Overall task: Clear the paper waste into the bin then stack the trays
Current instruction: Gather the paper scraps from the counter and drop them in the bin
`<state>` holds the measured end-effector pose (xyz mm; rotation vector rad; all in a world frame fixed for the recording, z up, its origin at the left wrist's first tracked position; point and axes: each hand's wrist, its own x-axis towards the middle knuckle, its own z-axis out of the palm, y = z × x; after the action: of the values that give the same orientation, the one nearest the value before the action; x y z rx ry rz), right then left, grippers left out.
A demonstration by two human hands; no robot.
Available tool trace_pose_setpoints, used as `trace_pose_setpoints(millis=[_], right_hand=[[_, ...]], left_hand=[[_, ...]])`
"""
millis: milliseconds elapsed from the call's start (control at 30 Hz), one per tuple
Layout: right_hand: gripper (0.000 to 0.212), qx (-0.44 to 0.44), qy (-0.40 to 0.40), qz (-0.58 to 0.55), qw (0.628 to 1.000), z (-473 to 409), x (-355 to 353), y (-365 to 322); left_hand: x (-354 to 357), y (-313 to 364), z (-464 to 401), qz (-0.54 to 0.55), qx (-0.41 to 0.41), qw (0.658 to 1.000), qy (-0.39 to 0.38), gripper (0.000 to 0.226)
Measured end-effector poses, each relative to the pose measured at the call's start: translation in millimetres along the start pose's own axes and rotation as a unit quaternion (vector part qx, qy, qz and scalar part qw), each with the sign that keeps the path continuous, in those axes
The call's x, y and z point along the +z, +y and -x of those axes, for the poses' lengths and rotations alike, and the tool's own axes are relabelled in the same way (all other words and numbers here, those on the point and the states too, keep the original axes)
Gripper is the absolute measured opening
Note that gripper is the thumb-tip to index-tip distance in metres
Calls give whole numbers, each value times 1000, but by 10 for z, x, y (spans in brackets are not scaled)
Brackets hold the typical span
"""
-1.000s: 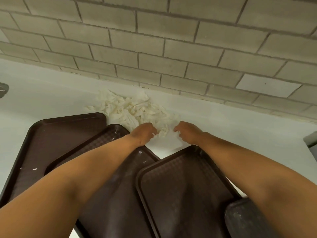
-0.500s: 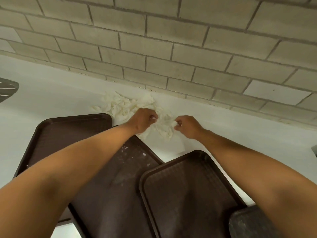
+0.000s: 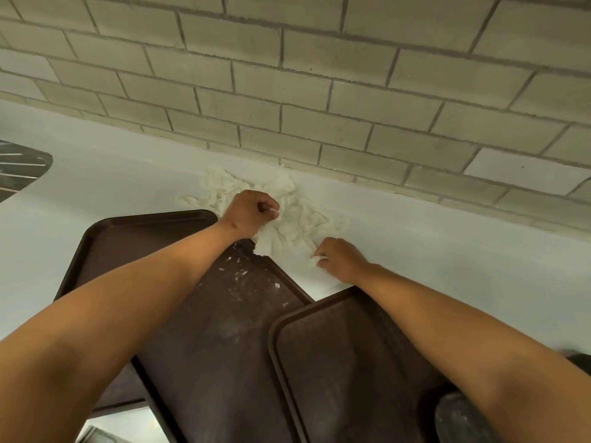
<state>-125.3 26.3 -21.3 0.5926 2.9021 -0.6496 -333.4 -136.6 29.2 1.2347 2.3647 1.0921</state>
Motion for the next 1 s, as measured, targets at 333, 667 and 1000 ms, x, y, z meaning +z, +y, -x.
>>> trace_pose_setpoints(millis=[333, 667, 1000], right_hand=[[30, 68, 17, -74, 995, 389, -740, 361], [14, 14, 130, -129, 983, 956, -1714, 96], [18, -3, 170, -215, 962, 1663, -1673, 165]], left_hand=[[-121, 443, 24, -8, 19, 1000, -2, 9], [-142, 1277, 19, 10, 110, 994, 2, 9], [119, 1802, 403, 72, 89, 993, -20, 10]])
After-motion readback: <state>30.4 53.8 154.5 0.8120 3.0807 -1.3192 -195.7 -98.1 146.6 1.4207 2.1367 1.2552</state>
